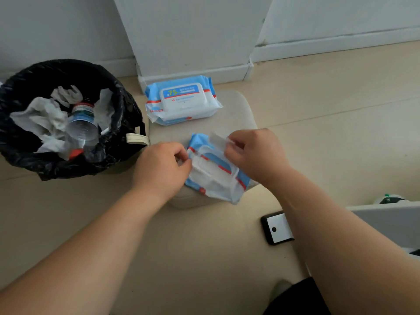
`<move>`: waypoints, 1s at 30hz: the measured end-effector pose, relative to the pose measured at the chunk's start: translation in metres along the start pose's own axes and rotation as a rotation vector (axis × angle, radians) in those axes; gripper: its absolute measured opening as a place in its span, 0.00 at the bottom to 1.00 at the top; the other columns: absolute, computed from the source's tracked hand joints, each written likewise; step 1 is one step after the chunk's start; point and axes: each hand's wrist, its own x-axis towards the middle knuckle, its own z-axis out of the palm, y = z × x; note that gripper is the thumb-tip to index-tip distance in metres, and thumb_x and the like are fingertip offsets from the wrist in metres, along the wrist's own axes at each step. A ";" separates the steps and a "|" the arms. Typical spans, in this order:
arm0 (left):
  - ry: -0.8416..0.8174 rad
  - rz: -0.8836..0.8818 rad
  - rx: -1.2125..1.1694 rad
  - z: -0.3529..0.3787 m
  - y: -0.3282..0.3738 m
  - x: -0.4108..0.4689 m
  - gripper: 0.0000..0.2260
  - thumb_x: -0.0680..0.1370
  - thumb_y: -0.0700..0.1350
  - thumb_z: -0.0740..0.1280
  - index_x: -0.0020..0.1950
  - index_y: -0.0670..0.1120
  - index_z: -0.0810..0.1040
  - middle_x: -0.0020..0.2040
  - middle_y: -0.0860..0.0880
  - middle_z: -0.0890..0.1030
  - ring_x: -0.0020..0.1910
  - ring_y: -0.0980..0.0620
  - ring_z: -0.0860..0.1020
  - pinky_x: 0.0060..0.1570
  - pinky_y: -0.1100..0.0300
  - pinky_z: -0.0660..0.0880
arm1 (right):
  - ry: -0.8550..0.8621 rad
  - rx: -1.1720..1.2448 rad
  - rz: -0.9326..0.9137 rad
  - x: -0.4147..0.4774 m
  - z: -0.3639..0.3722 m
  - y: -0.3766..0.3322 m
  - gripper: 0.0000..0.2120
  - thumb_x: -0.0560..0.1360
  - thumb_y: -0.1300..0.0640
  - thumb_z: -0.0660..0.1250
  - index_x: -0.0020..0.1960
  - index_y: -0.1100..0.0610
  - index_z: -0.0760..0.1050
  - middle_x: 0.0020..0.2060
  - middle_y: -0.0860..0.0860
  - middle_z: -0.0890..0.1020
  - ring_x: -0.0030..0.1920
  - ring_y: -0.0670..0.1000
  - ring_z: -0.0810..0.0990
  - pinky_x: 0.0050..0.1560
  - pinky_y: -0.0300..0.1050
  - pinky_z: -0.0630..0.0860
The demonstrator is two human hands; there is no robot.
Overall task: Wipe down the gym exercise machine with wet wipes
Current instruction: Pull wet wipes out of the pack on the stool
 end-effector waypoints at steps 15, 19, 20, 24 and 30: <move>-0.049 -0.119 0.120 -0.002 0.000 0.008 0.19 0.70 0.56 0.78 0.28 0.53 0.71 0.33 0.52 0.80 0.39 0.46 0.79 0.39 0.55 0.74 | 0.079 0.075 -0.185 0.023 -0.001 -0.009 0.07 0.71 0.59 0.74 0.48 0.50 0.85 0.46 0.48 0.80 0.48 0.54 0.79 0.49 0.42 0.70; 0.013 -0.136 0.100 -0.004 0.000 0.011 0.19 0.71 0.53 0.77 0.28 0.53 0.71 0.35 0.49 0.82 0.40 0.45 0.80 0.40 0.55 0.75 | 0.060 -0.125 -0.324 0.025 0.008 -0.010 0.07 0.66 0.58 0.77 0.41 0.47 0.87 0.37 0.48 0.81 0.43 0.58 0.77 0.45 0.50 0.75; 0.017 -0.142 0.085 -0.003 0.000 0.011 0.19 0.71 0.53 0.78 0.28 0.53 0.71 0.34 0.50 0.82 0.40 0.45 0.80 0.40 0.55 0.74 | 0.006 -0.151 -0.328 0.023 0.011 -0.011 0.06 0.67 0.58 0.76 0.41 0.47 0.87 0.36 0.48 0.82 0.43 0.58 0.77 0.44 0.51 0.76; -0.001 -0.108 0.061 -0.001 0.000 0.013 0.18 0.70 0.51 0.78 0.29 0.51 0.72 0.33 0.52 0.80 0.39 0.46 0.79 0.39 0.54 0.75 | -0.164 -0.167 -0.210 0.019 0.020 -0.011 0.07 0.75 0.54 0.70 0.45 0.48 0.87 0.41 0.49 0.83 0.48 0.57 0.77 0.46 0.49 0.75; -0.022 -0.053 0.017 0.001 -0.006 0.011 0.14 0.71 0.49 0.78 0.32 0.48 0.75 0.29 0.55 0.75 0.35 0.48 0.75 0.36 0.56 0.71 | -0.148 -0.139 -0.143 0.021 0.026 -0.021 0.08 0.78 0.52 0.69 0.50 0.49 0.87 0.46 0.49 0.84 0.49 0.55 0.81 0.46 0.47 0.73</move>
